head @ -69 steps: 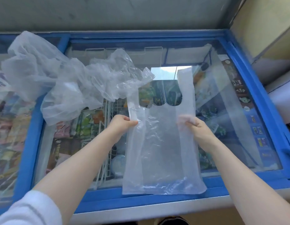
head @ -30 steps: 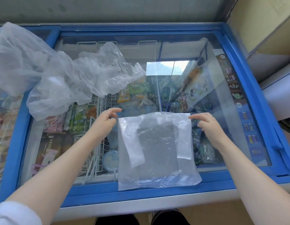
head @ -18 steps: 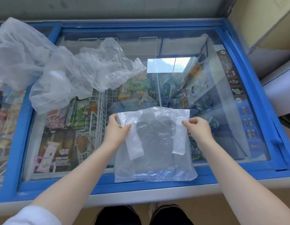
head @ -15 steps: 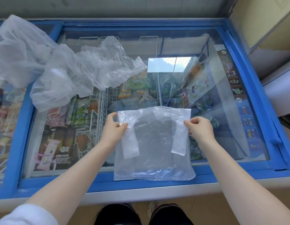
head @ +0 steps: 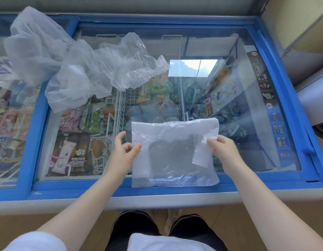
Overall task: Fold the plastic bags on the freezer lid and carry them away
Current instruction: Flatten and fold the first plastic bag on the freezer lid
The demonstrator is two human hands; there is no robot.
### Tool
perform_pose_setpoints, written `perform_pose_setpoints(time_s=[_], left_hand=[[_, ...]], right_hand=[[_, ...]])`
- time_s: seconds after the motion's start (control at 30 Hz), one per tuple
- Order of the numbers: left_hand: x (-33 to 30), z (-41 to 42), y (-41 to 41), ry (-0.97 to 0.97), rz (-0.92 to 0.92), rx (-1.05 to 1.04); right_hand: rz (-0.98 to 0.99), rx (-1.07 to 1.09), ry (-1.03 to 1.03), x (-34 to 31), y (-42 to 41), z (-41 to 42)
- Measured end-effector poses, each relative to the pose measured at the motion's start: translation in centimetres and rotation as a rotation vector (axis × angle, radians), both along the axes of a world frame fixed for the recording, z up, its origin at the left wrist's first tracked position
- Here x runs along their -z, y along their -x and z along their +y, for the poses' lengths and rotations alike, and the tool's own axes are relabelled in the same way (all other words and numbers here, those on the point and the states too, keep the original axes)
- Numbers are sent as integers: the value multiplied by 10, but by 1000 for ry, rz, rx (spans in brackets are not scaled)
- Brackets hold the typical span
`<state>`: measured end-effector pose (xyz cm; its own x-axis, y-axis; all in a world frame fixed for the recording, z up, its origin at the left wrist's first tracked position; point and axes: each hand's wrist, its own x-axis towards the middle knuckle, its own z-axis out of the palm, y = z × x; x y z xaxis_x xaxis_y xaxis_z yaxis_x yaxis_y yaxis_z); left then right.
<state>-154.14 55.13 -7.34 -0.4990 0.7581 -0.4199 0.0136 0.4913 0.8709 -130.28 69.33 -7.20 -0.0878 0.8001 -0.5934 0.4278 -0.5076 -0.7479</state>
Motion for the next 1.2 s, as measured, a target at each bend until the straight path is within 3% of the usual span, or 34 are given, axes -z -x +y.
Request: perform_pose_setpoints(time_s=[0.07, 0.1, 0.17, 0.23, 0.27, 0.33, 0.4, 0.5, 0.6, 0.77, 0.9, 0.97, 1.07, 1.13, 1.2], left_hand=[[2, -8, -11, 59, -70, -21], [7, -12, -13, 90, -22, 2], [13, -18, -16, 146, 119, 18], [19, -21, -14, 165, 211, 33], [19, -23, -14, 192, 260, 65], [19, -28, -15, 226, 345, 129], [19, -33, -16, 220, 356, 159], [17, -35, -17, 213, 322, 144], [22, -36, -21, 228, 345, 136], [31, -36, -26, 188, 426, 146], [29, -39, -23, 268, 507, 304], [24, -42, -20, 329, 730, 366], [22, -21, -22, 120, 1090, 300], [25, 12, -25, -44, 1083, 349], [35, 37, -25, -61, 1039, 490]], right_hand=[[12, -60, 55, -2, -8, -6], [-100, -173, 82, -5, -12, -9], [-505, -473, 38, -15, -15, -16], [-814, -531, -298, -22, -8, -19], [-821, -501, -579, -27, 3, -22], [-584, -652, -1129, -37, 41, -32], [-404, -1063, -1342, -25, 82, -42], [-510, -1514, -1171, 8, 119, -40], [-611, -1641, -1046, 39, 129, -24], [-596, -1577, -1049, 56, 131, -9], [-571, -1540, -1053, 58, 133, -5], [-545, -1524, -1052, 52, 134, -6], [-485, -1356, -1038, 36, 121, -11], [-459, -1242, -993, 27, 107, -12], [-464, -1190, -925, 25, 93, -13]])
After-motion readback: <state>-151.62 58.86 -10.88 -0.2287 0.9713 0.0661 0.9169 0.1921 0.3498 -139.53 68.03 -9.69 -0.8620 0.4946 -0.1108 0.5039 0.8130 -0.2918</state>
